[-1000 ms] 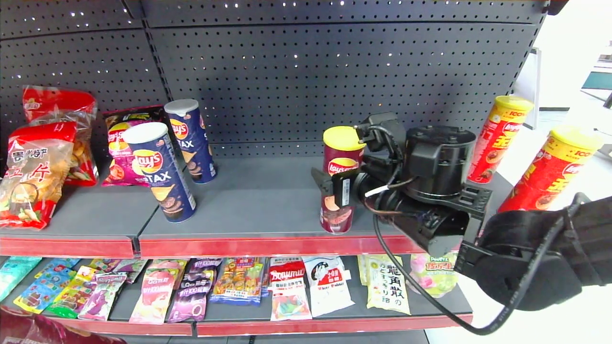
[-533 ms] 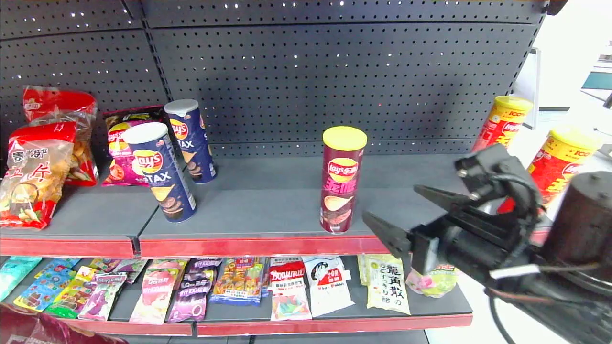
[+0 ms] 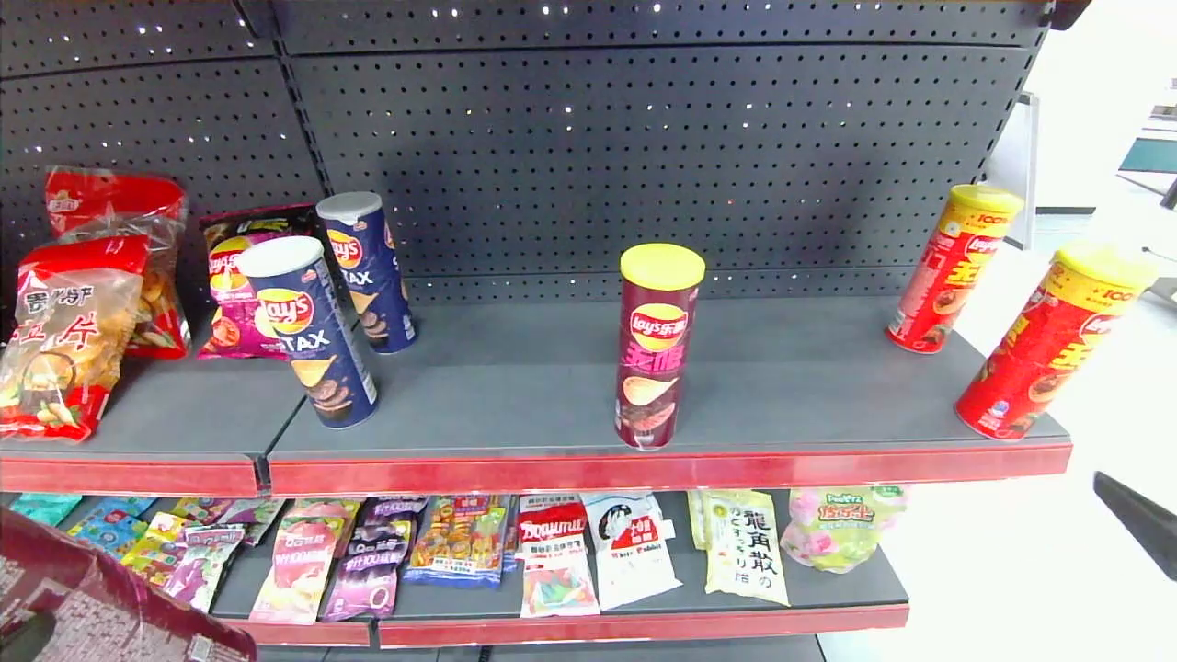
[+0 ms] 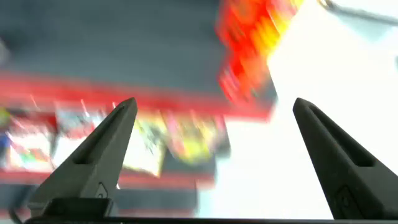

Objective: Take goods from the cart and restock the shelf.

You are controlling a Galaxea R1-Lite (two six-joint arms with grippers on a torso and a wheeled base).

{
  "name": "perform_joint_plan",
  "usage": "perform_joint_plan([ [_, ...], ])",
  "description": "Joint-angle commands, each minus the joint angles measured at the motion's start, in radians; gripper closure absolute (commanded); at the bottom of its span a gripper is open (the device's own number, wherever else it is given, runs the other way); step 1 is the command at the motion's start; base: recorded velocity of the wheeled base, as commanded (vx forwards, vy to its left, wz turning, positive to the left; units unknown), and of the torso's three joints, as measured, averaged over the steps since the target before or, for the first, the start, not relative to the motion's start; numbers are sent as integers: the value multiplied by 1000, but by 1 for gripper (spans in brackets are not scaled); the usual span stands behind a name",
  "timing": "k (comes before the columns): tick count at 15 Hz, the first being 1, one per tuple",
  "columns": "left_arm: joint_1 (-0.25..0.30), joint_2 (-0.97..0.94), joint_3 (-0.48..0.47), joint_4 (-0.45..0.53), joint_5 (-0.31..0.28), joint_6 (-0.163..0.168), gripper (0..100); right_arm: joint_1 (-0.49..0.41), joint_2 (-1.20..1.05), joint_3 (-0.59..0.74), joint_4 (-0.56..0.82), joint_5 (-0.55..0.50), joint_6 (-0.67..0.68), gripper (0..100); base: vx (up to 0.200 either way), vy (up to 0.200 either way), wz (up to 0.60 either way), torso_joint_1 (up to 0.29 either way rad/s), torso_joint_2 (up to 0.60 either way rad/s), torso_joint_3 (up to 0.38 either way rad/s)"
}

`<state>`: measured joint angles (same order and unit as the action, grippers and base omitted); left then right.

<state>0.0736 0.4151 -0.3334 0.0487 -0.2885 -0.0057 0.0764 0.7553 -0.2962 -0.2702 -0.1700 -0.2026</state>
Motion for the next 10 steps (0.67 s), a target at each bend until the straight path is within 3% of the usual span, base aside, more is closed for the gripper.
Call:
perform_joint_plan([
  [1, 0, 56, -9, 3, -37, 1, 100, -167, -467, -72, 487, 69, -38, 0, 0, 0, 0, 0, 0, 0],
  [3, 0, 76, -13, 2, -58, 1, 100, -164, -498, -112, 574, 63, -74, 0, 0, 0, 0, 0, 0, 0],
  [7, 0, 154, -99, -1, -58, 3, 100, -164, -516, -104, 577, 61, -126, 0, 0, 0, 0, 0, 0, 0],
  [10, 2, 202, -147, -6, -58, 26, 100, -164, -539, -80, 577, 61, -129, 0, 0, 0, -600, -1, 2, 4],
])
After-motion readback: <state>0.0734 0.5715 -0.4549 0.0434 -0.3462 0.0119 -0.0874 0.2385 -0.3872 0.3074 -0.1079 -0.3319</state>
